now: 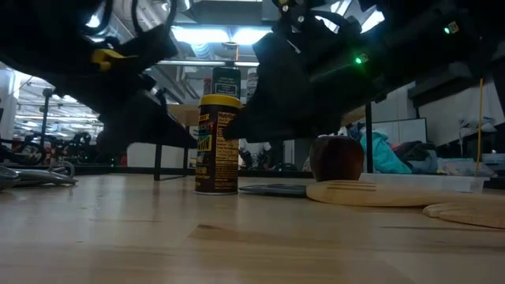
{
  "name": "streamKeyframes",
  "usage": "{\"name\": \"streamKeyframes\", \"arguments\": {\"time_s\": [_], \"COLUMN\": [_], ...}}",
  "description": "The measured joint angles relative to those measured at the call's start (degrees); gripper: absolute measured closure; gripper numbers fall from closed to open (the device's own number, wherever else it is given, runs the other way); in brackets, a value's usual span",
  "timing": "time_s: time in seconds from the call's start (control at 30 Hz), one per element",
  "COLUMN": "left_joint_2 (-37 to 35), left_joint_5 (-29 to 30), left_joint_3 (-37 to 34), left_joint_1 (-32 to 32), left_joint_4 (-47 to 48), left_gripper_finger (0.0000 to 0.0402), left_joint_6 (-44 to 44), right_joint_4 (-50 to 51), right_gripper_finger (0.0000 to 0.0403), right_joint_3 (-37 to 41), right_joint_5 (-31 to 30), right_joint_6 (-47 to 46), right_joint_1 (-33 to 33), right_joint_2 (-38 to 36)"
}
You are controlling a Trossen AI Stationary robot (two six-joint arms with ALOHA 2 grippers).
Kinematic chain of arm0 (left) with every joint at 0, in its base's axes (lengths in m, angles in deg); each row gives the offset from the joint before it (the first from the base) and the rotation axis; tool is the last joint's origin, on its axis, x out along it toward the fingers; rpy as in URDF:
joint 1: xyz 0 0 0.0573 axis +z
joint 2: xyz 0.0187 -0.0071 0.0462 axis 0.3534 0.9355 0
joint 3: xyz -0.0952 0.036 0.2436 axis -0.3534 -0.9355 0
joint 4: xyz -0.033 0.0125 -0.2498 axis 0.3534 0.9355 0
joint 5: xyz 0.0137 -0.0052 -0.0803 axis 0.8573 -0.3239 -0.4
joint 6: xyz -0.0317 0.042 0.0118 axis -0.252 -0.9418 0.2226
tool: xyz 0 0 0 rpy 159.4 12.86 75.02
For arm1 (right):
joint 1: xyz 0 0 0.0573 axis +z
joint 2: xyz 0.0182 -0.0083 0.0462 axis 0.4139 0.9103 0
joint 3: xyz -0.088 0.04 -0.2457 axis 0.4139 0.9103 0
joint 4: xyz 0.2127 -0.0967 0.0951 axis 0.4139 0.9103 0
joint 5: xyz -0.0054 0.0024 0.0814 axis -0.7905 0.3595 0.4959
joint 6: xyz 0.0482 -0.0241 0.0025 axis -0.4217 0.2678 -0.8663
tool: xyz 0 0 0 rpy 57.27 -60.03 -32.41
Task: Shelf spices
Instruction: Put the yellow seasoning bottle on the shelf
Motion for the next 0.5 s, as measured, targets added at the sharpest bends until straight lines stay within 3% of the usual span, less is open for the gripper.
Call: {"name": "streamKeyframes", "arguments": {"time_s": [0.17, 0.5], "left_joint_2": [0.81, 0.81], "left_joint_5": [-1.59, -3.89], "left_joint_3": [0.00, -0.04], "left_joint_1": [1.10, 1.23], "left_joint_4": [-4.18, -6.35], "left_gripper_finger": [0.0400, 0.0400], "left_joint_6": [-2.94, -2.84], "right_joint_4": [-1.02, -4.29], "right_gripper_finger": [0.0159, 0.0159], "right_joint_3": [0.01, 0.02], "right_joint_5": [0.57, 7.46], "right_joint_6": [0.01, 0.00], "right_joint_1": [-1.80, -4.07], "right_joint_2": [0.00, 0.00]}}
